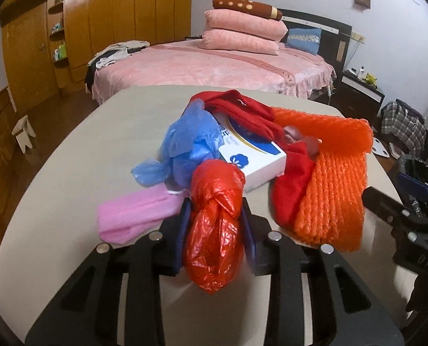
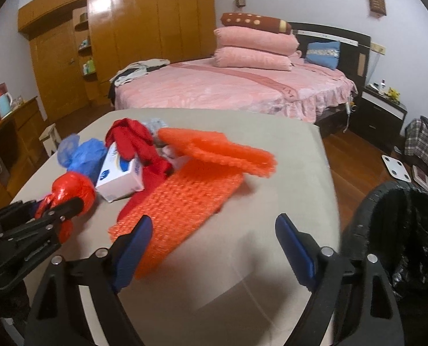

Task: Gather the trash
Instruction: 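Grasp the red plastic bag with the left tool, then grasp the orange foam net with the right tool while the left tool holds the red bag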

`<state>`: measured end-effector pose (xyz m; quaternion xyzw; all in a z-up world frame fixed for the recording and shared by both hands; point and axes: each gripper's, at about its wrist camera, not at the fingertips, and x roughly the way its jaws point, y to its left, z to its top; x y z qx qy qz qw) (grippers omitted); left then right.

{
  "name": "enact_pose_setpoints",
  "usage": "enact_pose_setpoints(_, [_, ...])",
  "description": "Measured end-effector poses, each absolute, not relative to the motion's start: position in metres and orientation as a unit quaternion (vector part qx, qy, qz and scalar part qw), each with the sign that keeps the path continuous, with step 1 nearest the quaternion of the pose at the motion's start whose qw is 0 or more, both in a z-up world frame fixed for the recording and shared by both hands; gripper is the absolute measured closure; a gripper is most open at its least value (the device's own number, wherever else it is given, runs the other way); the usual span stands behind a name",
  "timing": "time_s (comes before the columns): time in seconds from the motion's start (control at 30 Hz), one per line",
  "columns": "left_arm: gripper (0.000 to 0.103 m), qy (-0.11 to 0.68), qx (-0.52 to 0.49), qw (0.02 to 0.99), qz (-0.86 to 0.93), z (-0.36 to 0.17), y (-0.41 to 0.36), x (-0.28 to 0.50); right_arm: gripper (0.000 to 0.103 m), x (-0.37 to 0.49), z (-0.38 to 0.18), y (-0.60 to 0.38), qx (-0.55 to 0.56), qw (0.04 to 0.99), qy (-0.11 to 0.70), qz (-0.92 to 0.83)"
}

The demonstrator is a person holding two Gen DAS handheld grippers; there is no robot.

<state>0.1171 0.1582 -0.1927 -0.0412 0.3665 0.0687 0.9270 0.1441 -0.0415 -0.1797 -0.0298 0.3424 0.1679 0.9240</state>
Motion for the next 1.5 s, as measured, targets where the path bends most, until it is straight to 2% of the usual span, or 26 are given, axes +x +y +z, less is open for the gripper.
enact_pose_setpoints(0.1, [0.072,0.369,-0.038,0.926,0.066,-0.195,0.156,0.118,0.019,0.147,-0.187,-0.031,-0.041,0.920,0.350,0.173])
enact_pose_setpoints(0.2, [0.072,0.368,-0.038,0.927,0.065,-0.195,0.158,0.118,0.029,0.151,-0.196,-0.023,-0.049,0.910,0.370,0.182])
enact_pose_setpoints(0.37, [0.072,0.373,-0.046,0.924,0.066,-0.197,0.162,0.119,0.074,0.154,-0.205,-0.016,-0.045,0.889,0.397,0.224])
enact_pose_setpoints(0.47, [0.072,0.373,-0.045,0.924,0.067,-0.197,0.162,0.120,0.091,0.152,-0.205,-0.017,-0.039,0.888,0.395,0.234])
enact_pose_setpoints(1.0, [0.072,0.367,-0.035,0.928,0.047,-0.194,0.140,0.119,0.091,0.143,-0.202,-0.062,-0.052,0.899,0.398,0.175])
enact_pose_setpoints(1.1, [0.072,0.367,-0.020,0.929,0.040,-0.194,0.131,0.120,0.084,0.144,-0.200,-0.063,-0.040,0.899,0.398,0.176])
enact_pose_setpoints(1.17, [0.072,0.365,-0.016,0.930,0.037,-0.194,0.129,0.120,0.063,0.149,-0.199,-0.063,-0.024,0.897,0.402,0.181])
enact_pose_setpoints(1.23, [0.072,0.366,-0.017,0.930,0.037,-0.194,0.129,0.119,0.056,0.153,-0.201,-0.062,-0.015,0.894,0.410,0.181])
enact_pose_setpoints(1.33, [0.072,0.369,-0.024,0.928,0.038,-0.195,0.133,0.120,0.058,0.161,-0.209,-0.059,-0.013,0.887,0.427,0.177])
enact_pose_setpoints(1.4, [0.072,0.370,-0.028,0.928,0.040,-0.195,0.135,0.120,0.069,0.160,-0.210,-0.059,-0.003,0.885,0.429,0.183])
enact_pose_setpoints(1.47, [0.072,0.370,-0.029,0.928,0.041,-0.196,0.135,0.121,0.086,0.158,-0.208,-0.057,-0.011,0.887,0.421,0.190])
enact_pose_setpoints(1.5, [0.072,0.371,-0.028,0.927,0.041,-0.195,0.135,0.121,0.089,0.157,-0.206,-0.056,-0.016,0.888,0.417,0.192])
